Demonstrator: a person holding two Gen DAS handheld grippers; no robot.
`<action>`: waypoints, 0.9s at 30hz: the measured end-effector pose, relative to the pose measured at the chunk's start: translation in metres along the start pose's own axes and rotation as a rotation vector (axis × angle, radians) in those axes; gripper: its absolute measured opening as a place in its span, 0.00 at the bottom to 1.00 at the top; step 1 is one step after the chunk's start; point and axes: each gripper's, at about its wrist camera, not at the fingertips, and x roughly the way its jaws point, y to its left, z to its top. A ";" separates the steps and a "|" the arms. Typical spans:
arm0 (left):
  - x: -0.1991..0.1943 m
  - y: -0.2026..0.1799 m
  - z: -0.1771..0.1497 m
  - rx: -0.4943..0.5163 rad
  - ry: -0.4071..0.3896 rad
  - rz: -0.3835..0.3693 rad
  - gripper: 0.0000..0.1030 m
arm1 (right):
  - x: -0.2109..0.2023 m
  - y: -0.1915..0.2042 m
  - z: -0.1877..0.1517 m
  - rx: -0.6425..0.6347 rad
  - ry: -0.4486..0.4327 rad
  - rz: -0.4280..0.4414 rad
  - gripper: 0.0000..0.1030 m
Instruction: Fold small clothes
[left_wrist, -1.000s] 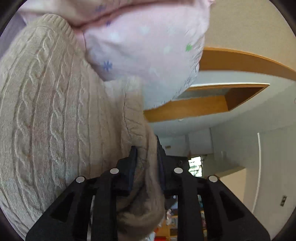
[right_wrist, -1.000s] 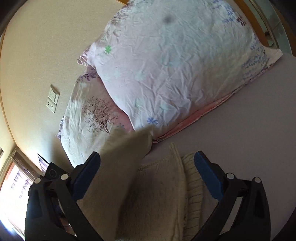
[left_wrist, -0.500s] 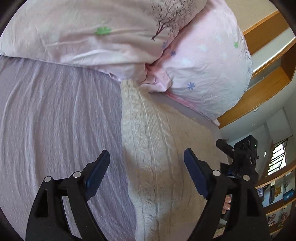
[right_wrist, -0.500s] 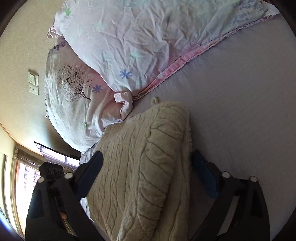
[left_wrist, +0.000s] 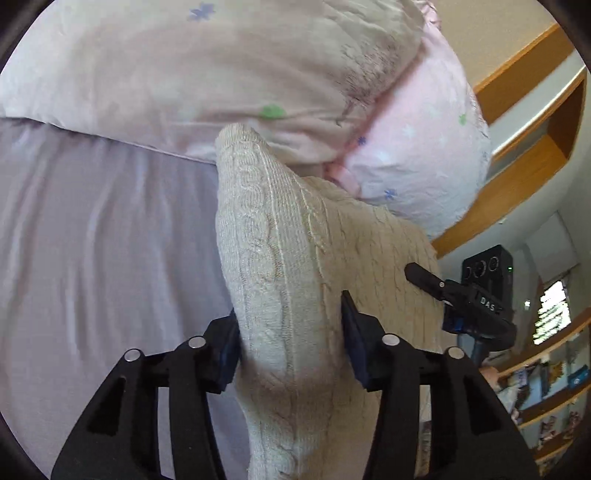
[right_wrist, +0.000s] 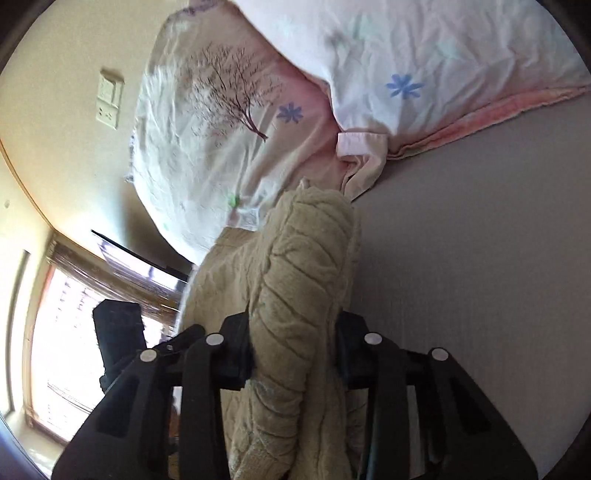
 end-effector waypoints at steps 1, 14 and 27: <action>-0.005 0.009 0.001 -0.018 -0.011 0.052 0.52 | 0.006 0.001 0.002 -0.011 -0.005 -0.099 0.48; -0.076 0.011 -0.060 0.052 -0.176 0.129 0.73 | -0.012 0.018 0.015 -0.097 -0.209 -0.391 0.03; -0.070 -0.030 -0.125 0.265 -0.154 0.268 0.99 | -0.105 0.053 -0.086 -0.235 -0.272 -0.193 0.65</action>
